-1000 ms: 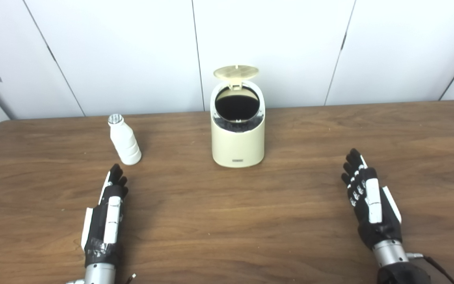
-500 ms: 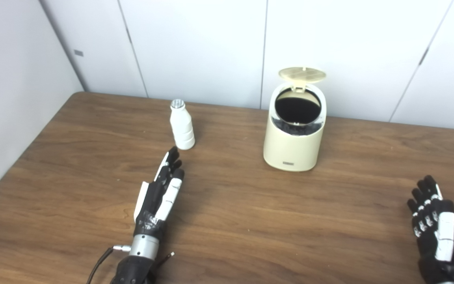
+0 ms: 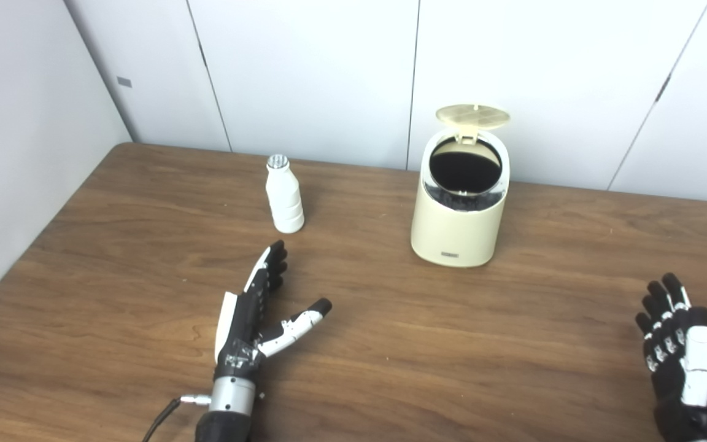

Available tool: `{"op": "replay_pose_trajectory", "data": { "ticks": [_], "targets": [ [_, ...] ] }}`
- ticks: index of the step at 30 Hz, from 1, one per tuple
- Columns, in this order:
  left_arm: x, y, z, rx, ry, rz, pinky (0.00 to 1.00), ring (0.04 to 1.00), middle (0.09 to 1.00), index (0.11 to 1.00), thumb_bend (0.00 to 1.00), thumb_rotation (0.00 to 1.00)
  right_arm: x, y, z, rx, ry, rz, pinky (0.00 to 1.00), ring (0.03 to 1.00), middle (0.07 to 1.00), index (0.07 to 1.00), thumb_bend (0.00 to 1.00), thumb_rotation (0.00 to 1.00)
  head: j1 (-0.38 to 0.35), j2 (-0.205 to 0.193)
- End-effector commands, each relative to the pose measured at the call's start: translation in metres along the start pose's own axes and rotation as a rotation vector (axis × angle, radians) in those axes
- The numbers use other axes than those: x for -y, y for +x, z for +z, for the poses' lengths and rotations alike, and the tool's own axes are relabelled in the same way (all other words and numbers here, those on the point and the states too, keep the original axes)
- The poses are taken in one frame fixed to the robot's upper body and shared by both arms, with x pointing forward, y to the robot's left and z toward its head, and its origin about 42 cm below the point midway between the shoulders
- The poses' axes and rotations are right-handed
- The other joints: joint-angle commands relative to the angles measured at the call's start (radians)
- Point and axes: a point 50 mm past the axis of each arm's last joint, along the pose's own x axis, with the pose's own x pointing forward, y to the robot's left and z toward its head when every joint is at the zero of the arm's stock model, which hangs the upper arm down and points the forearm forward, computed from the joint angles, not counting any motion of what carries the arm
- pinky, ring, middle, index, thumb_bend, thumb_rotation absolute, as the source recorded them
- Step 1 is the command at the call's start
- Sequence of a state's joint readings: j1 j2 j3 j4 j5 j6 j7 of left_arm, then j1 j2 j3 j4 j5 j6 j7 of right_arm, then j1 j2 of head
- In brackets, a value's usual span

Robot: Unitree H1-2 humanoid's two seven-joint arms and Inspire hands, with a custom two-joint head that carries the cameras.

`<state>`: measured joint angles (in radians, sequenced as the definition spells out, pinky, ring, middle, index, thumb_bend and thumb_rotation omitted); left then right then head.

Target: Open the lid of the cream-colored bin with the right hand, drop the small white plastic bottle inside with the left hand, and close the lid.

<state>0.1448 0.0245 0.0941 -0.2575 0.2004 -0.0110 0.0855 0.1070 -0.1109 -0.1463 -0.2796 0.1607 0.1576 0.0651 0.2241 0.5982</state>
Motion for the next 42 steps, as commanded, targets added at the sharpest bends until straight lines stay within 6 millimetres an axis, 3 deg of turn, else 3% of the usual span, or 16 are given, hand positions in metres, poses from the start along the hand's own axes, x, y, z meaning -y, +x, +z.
{"op": "replay_pose_trajectory", "data": {
  "ticks": [1, 9, 14, 18, 23, 29, 35, 42],
  "targets": [
    [-0.013, 0.018, 0.025, 0.085, 0.094, 0.026, 0.83, 0.903, 0.943, 0.949, 0.91, 0.2, -0.003, 0.004, 0.017, 0.075, -0.011, 0.015, 1.0, 0.987, 0.972, 0.983, 0.54, 1.0, 0.001, 0.001],
    [-0.033, 0.05, 0.06, 0.103, 0.28, 0.078, 0.78, 0.878, 0.913, 0.929, 0.98, 0.23, -0.003, 0.005, 0.018, 0.067, -0.033, 0.008, 1.0, 0.988, 0.968, 0.969, 0.55, 1.0, -0.002, 0.007],
    [-0.046, 0.075, 0.072, 0.105, 0.328, 0.119, 0.79, 0.901, 0.935, 0.943, 0.99, 0.23, -0.004, 0.005, 0.018, 0.065, -0.046, 0.002, 1.0, 0.987, 0.965, 0.978, 0.56, 1.0, -0.008, 0.008],
    [-0.058, 0.096, 0.079, 0.099, 0.46, 0.135, 0.81, 0.891, 0.916, 0.924, 0.99, 0.28, -0.005, 0.005, 0.017, 0.071, -0.049, 0.002, 1.0, 0.99, 0.96, 0.981, 0.56, 1.0, -0.007, 0.008],
    [-0.064, 0.122, 0.079, 0.077, 0.537, 0.115, 0.72, 0.846, 0.894, 0.923, 0.99, 0.28, -0.005, 0.005, 0.017, 0.062, -0.049, 0.0, 1.0, 0.995, 0.964, 0.981, 0.55, 1.0, -0.004, 0.009],
    [-0.065, 0.15, 0.076, 0.051, 0.619, 0.084, 0.74, 0.877, 0.891, 0.894, 1.0, 0.29, -0.004, 0.005, 0.016, 0.058, -0.06, -0.001, 1.0, 0.996, 0.962, 0.985, 0.56, 1.0, -0.002, 0.011],
    [-0.061, 0.179, 0.066, 0.007, 0.683, 0.024, 0.69, 0.845, 0.873, 0.886, 1.0, 0.31, -0.004, 0.005, 0.014, 0.057, -0.066, -0.001, 1.0, 1.0, 0.963, 0.991, 0.56, 1.0, -0.004, 0.014],
    [-0.055, 0.201, 0.066, -0.036, 0.687, -0.107, 0.74, 0.869, 0.9, 0.907, 1.0, 0.37, -0.004, 0.005, 0.012, 0.056, -0.06, 0.007, 1.0, 1.0, 0.968, 0.994, 0.56, 1.0, -0.007, 0.016]
  ]
}}
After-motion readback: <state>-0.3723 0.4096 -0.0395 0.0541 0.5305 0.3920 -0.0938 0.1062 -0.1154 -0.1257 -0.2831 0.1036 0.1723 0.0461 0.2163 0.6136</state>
